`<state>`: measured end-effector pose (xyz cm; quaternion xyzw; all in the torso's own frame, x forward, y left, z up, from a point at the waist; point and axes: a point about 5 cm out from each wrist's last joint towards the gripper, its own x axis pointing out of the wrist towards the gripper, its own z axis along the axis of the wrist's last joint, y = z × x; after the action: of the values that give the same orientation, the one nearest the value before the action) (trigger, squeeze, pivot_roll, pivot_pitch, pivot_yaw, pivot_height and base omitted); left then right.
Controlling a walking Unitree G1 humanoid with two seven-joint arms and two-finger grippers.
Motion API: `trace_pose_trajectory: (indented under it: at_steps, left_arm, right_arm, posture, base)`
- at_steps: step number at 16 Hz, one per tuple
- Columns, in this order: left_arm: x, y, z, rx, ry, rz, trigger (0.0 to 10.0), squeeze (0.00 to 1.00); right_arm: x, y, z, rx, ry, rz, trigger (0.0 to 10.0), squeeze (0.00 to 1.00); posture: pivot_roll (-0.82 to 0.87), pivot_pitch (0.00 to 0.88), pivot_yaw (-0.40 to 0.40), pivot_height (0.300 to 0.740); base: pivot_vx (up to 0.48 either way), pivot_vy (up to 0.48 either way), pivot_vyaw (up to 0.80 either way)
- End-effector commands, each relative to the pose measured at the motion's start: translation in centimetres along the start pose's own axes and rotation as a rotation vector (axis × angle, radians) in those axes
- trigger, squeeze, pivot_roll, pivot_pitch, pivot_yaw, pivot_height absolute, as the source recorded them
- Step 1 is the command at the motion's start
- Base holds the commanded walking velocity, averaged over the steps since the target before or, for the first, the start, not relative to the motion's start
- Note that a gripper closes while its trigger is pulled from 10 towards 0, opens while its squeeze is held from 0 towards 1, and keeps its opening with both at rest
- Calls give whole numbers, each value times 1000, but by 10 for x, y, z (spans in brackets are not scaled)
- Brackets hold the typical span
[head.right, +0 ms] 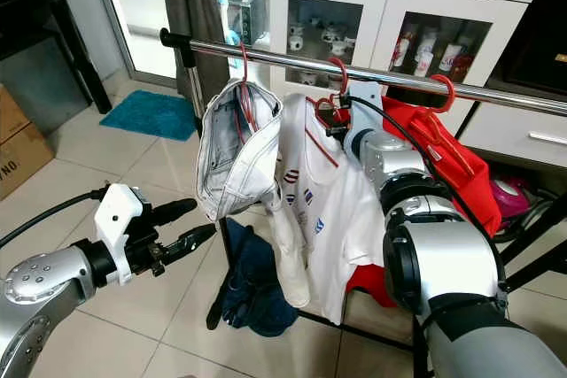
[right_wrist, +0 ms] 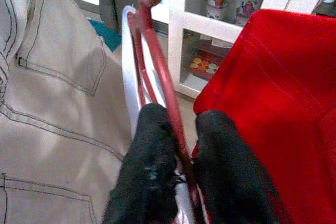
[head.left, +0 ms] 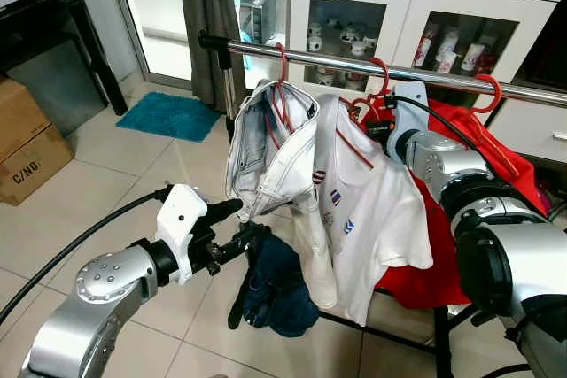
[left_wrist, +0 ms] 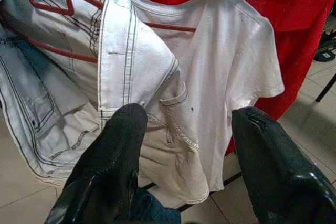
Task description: Hang hanger
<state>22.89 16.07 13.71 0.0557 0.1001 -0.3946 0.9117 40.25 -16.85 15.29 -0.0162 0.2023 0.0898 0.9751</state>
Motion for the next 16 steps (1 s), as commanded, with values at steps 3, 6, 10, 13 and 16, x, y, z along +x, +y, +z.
trace_pose_trajectory:
  at_steps: [3,6,10,13,16]
  left_arm:
    - [0,-1,2,16,9,-14,10000,0]
    - [1,0,1,16,11,-17,10000,0]
    - [6,3,2,14,-5,-2,10000,0]
    - [12,13,2,4,-39,111,10000,0]
    - [20,14,-1,-15,-48,229,10000,0]
  right_arm:
    - [0,3,8,-11,-20,17,0,0]
    - [0,3,9,28,-36,35,0,0]
    - [-3,-4,18,86,-98,59,0,0]
    - [-6,-9,25,56,-150,73,0,0]
    - [-14,-10,18,17,-233,123,0,0]
  posture:
    - [7,0,8,727]
    - [4,0,10,727]
    - [-16,0,21,727]
    - [-34,0,7,727]
    - [-28,0,-1,727]
  base:
    - [0,0,0]
    - [0,0,0]
    - [0,0,0]
    - [0,0,0]
    - [0,0,0]
